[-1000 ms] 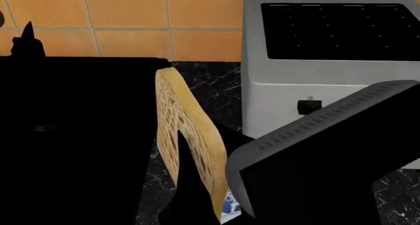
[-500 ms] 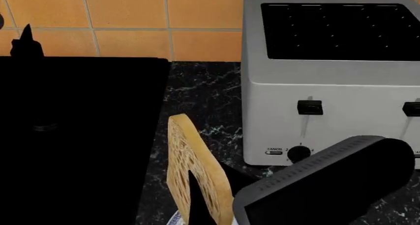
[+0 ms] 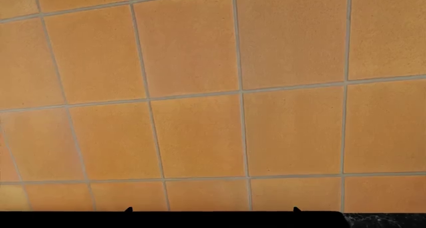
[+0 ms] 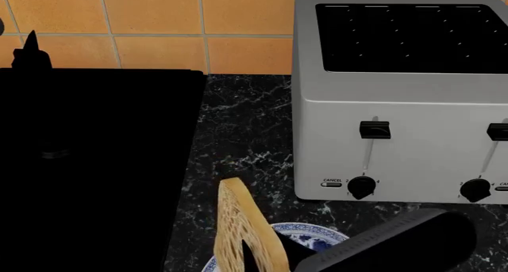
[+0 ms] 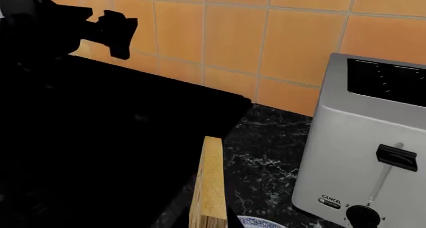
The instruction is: Place the toasted item on a plate.
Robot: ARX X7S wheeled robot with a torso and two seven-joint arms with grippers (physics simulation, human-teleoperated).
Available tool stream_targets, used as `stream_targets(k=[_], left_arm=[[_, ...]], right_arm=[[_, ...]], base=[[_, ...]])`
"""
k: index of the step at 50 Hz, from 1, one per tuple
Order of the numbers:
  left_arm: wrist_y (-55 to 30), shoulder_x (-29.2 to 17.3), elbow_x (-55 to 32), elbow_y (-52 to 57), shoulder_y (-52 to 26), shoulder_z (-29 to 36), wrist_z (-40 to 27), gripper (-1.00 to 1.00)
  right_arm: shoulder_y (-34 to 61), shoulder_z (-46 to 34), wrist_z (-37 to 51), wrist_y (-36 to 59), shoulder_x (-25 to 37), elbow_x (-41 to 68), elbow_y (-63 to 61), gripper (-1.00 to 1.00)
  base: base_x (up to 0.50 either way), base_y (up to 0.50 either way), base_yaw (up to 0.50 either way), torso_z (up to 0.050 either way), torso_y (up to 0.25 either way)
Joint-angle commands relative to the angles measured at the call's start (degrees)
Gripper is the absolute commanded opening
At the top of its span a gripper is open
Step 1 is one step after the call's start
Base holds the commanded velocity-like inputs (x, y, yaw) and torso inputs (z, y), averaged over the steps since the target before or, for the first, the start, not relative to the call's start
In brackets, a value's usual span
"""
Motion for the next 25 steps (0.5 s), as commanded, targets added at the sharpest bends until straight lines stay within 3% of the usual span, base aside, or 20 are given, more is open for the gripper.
stream_targets(k=[1, 25], left_arm=[[-0.7, -0.1, -0.3, 0.7, 0.1, -0.2, -0.4, 1.0], [-0.6, -0.5, -0.8, 0.9, 0.3, -0.7, -0.7, 1.0]], right_arm=[[-6.9, 5.0, -7.3, 4.0, -2.1, -6.8, -0.5, -1.0], [-12.7, 8.7, -17.2, 8.8, -5.1, -17.2, -2.2, -1.0]], base=[[0.0, 0.0, 0.0, 0.0, 0.0], [0.0, 0.0, 0.0, 0.0, 0.0]])
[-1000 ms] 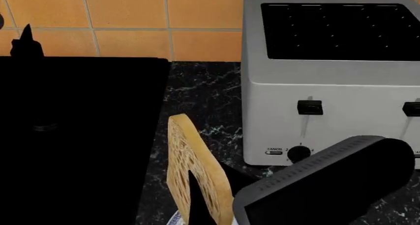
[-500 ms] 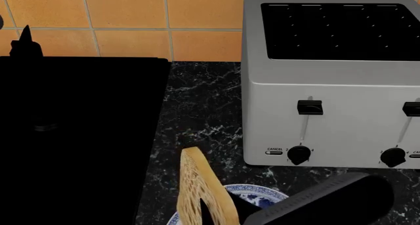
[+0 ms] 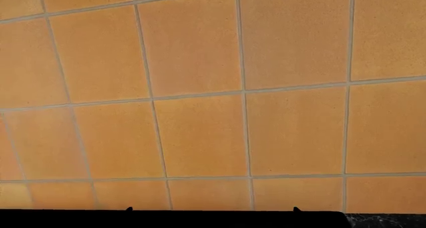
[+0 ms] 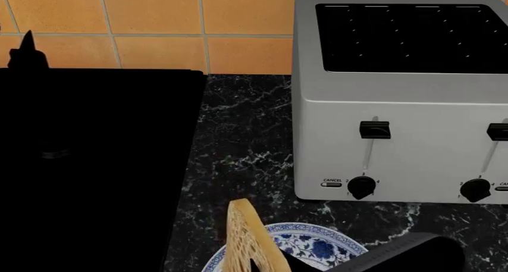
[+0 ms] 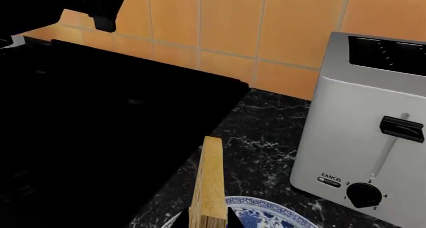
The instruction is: Place the toasted item on a plate.
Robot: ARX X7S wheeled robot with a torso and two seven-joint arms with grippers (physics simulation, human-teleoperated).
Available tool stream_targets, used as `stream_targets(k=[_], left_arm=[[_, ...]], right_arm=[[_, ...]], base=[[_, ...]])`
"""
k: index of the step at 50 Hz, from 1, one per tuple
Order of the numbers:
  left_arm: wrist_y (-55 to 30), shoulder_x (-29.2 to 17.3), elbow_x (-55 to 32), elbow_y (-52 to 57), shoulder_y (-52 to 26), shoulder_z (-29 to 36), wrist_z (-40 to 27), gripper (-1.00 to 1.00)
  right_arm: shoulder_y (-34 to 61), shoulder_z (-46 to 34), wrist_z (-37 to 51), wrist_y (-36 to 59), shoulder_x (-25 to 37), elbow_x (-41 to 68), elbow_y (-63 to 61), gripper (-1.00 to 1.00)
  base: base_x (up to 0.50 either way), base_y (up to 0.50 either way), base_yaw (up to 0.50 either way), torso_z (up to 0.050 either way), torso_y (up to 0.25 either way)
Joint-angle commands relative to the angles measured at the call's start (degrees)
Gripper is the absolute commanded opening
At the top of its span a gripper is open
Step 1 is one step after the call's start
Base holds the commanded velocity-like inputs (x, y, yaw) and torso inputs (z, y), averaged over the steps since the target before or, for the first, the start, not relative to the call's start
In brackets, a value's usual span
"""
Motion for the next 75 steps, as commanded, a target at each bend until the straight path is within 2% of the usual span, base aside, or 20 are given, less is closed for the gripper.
stream_targets(k=[1, 17, 21, 30, 31, 45, 51, 58, 69, 75], left_arm=[[0.4, -0.2, -0.2, -0.2, 0.2, -0.3, -0.1, 1.0], [0.3, -0.3, -0.3, -0.1, 0.5, 0.0, -0.4, 1.0], [0.8, -0.4, -0.3, -0.6, 0.5, 0.1, -0.3, 1.0], [0.8, -0.6, -0.4, -0.5, 0.8, 0.1, -0.4, 1.0], [0.6, -0.6, -0.4, -0.2, 0.8, 0.1, -0.5, 1.0], [0.2, -0.7, -0.7, 0.2, 0.8, 0.2, -0.8, 1.0], [0.0, -0.8, -0.9, 0.6, 0.9, 0.0, -0.9, 1.0], [-0.2, -0.9, -1.0, 0.9, 0.9, 0.0, -1.1, 1.0], [-0.4, -0.8, -1.2, 1.1, 0.9, 0.2, -1.3, 1.0], [0.1, -0.8, -1.2, 0.6, 1.0, 0.3, -1.2, 1.0]], right_arm=[[-3.1, 2.0, -6.4, 3.0, -2.0, -6.6, -0.7, -1.0], [-7.0, 2.8, -17.6, 4.1, -3.7, -19.4, -1.6, -1.0], [-8.8, 1.5, -22.0, 3.1, -4.0, -25.9, -1.9, -1.0], [-10.7, -0.3, -24.7, 1.1, -3.9, -30.0, -1.5, -1.0], [-11.0, -0.4, -24.9, 0.9, -3.8, -30.1, -1.4, 1.0], [-10.3, -0.8, -22.6, -0.2, -2.5, -28.0, -1.5, 1.0], [-7.1, -0.2, -16.7, 0.1, -0.6, -21.1, -2.1, 1.0], [-0.6, 0.1, -6.7, -2.2, 4.4, -9.8, -2.9, 1.0], [4.6, -0.1, 0.0, -3.1, 7.5, -2.5, -3.5, 1.0], [5.6, 2.0, 1.6, -0.3, 5.9, 0.1, -3.4, 1.0]], base=[[0.0, 0.0, 0.0, 0.0, 0.0], [0.0, 0.0, 0.0, 0.0, 0.0], [0.0, 0.0, 0.0, 0.0, 0.0], [0.0, 0.0, 0.0, 0.0, 0.0], [0.0, 0.0, 0.0, 0.0, 0.0], [0.0, 0.0, 0.0, 0.0, 0.0], [0.0, 0.0, 0.0, 0.0, 0.0], [0.0, 0.0, 0.0, 0.0, 0.0], [0.0, 0.0, 0.0, 0.0, 0.0], [0.0, 0.0, 0.0, 0.0, 0.0]])
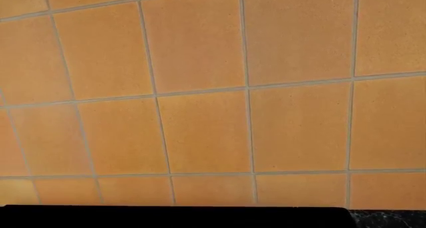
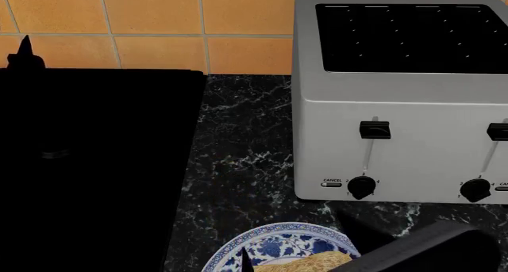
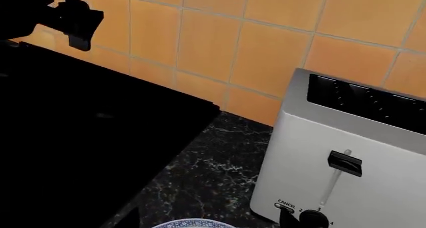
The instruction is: Place the toasted item on a plate.
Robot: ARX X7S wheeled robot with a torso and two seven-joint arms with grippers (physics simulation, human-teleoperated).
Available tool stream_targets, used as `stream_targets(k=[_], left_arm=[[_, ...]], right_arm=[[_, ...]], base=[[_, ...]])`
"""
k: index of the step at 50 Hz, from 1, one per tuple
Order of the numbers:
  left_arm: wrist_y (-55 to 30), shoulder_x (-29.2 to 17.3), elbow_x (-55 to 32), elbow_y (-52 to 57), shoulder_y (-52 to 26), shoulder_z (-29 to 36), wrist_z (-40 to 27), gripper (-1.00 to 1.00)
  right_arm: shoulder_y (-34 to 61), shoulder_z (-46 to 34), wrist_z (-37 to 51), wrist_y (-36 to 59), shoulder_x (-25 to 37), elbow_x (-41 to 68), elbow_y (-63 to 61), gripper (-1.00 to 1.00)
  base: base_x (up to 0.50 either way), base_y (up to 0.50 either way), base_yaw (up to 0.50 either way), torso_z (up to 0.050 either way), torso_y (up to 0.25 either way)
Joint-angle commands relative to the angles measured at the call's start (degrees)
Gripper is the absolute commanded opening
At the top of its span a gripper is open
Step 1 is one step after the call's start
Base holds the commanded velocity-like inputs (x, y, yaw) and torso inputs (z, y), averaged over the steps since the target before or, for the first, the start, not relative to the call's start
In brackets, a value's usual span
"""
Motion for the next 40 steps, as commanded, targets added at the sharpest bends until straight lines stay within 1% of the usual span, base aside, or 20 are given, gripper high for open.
stream_targets(k=[1, 6, 9, 12, 14, 18, 22, 27, 37, 40], left_arm=[[0.5, 0.0, 0.0, -0.4, 0.1, 0.2, 0.0, 1.0], [0.4, -0.1, -0.1, -0.3, 0.2, 0.3, -0.1, 1.0], [0.4, -0.1, -0.2, 0.0, 0.6, 0.1, -0.2, 1.0], [0.4, -0.1, -0.5, 0.7, 1.3, -0.2, -0.3, 1.0], [0.2, -0.2, -0.6, 1.0, 1.4, -0.2, -0.3, 1.0], [-0.4, -0.4, -1.1, 2.7, 2.0, -0.5, -0.3, 1.0], [-0.7, -0.5, -1.5, 4.0, 2.8, -0.9, -0.4, 1.0], [-1.3, -0.5, -2.1, 6.8, 4.5, -1.2, -0.6, 1.0], [1.2, -1.2, -2.8, 10.1, 8.6, -1.9, 0.1, 1.0], [0.8, -1.5, -3.5, 13.2, 10.8, -2.5, 0.1, 1.0]], right_arm=[[3.5, 2.3, 5.1, 2.1, 0.4, 6.5, -0.3, 1.0], [3.3, 4.7, 4.2, 3.1, 0.2, 6.1, 0.1, 1.0], [2.8, 6.9, 2.3, 4.0, 0.0, 4.1, 0.6, 1.0], [1.6, 9.7, -1.4, 5.4, -0.5, -0.1, 1.2, 1.0], [1.0, 10.8, -2.9, 5.5, -0.6, -1.4, 1.7, 1.0], [-0.5, 12.8, -7.4, 6.3, -1.3, -7.4, 1.9, 1.0], [-1.3, 13.4, -10.5, 6.4, -1.5, -12.1, 2.3, 1.0], [-3.4, 12.7, -15.4, 5.0, -1.7, -20.8, 2.5, 1.0], [-6.6, 11.3, -19.2, 1.2, -0.7, -29.7, 3.3, 1.0], [-8.3, 10.4, -21.0, -1.3, -0.3, -34.5, 4.4, 1.0]], base=[[0.0, 0.0, 0.0, 0.0, 0.0], [0.0, 0.0, 0.0, 0.0, 0.0], [0.0, 0.0, 0.0, 0.0, 0.0], [0.0, 0.0, 0.0, 0.0, 0.0], [0.0, 0.0, 0.0, 0.0, 0.0], [0.0, 0.0, 0.0, 0.0, 0.0], [0.0, 0.0, 0.0, 0.0, 0.0], [0.0, 0.0, 0.0, 0.0, 0.0], [0.03, 0.01, 0.0, 0.0, -0.003], [0.03, 0.02, 0.01, 0.0, -0.004]])
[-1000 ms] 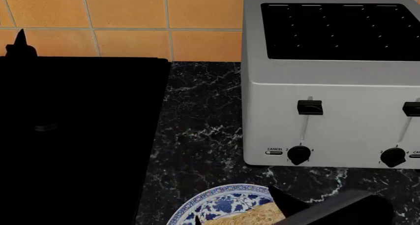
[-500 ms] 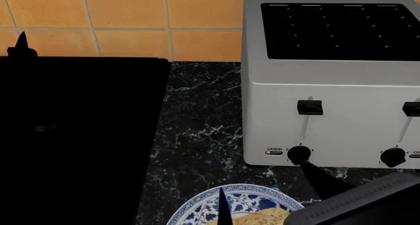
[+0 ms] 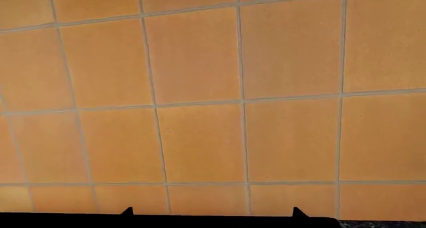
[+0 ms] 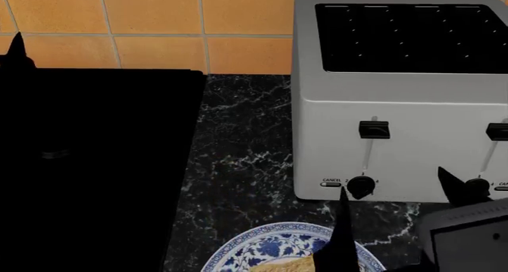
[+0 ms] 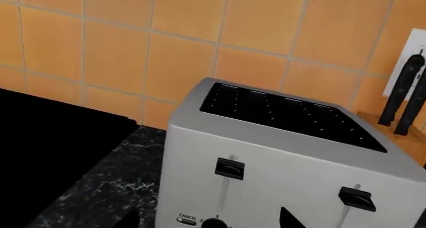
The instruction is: Place the toasted item on a plate.
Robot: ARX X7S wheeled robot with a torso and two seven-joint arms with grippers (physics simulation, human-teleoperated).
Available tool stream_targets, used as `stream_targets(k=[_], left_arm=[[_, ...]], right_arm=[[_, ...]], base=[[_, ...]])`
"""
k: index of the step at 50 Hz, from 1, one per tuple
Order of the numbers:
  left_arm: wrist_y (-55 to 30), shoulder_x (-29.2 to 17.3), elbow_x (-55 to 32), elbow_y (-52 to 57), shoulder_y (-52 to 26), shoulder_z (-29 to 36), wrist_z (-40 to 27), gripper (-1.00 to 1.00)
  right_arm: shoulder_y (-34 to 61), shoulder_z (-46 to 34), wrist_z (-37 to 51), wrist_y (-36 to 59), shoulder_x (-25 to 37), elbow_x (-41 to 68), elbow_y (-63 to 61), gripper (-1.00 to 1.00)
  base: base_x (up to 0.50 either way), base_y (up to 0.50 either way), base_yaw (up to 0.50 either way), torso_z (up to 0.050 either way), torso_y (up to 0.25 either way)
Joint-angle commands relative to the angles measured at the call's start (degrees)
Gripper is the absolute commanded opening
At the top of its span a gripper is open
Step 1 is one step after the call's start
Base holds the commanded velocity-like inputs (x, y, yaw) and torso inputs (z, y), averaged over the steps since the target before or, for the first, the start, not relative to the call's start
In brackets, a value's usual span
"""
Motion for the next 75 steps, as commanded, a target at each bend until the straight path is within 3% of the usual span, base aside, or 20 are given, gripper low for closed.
stream_targets(k=[1, 16, 37, 49, 75], left_arm=[[0.8, -0.9, -1.4, 8.8, 8.8, -0.5, 0.4, 1.0], [1.1, -1.8, -3.3, 19.4, 17.8, -2.1, 0.0, 1.0], [1.2, -2.2, -6.9, 36.1, 32.4, -8.1, -1.5, 1.0], [6.0, -2.2, -6.8, 37.5, 39.9, -9.1, -1.7, 1.0], [8.3, -3.7, -8.1, 37.5, 43.2, -11.7, -3.0, 1.0]], right_arm=[[-4.2, -0.9, -6.1, -4.8, 0.9, -12.5, 2.1, 1.0], [-10.7, -1.6, -8.8, -13.4, 2.5, -24.8, 5.2, 1.0], [-12.6, -1.0, -9.7, -18.2, 3.2, -30.1, 10.2, 1.0], [-13.1, -2.8, -10.1, -20.9, 3.5, -33.4, 12.1, 1.0], [-18.2, -2.8, -11.2, -25.4, 5.6, -39.3, 16.1, 1.0]], base=[[0.04, 0.02, 0.01, 0.0, 0.0], [0.04, 0.02, 0.01, 0.0, -0.009], [0.02, 0.02, 0.02, 0.0, -0.011], [0.01, 0.02, 0.01, 0.0, -0.011], [0.0, 0.02, 0.02, 0.0, -0.01]])
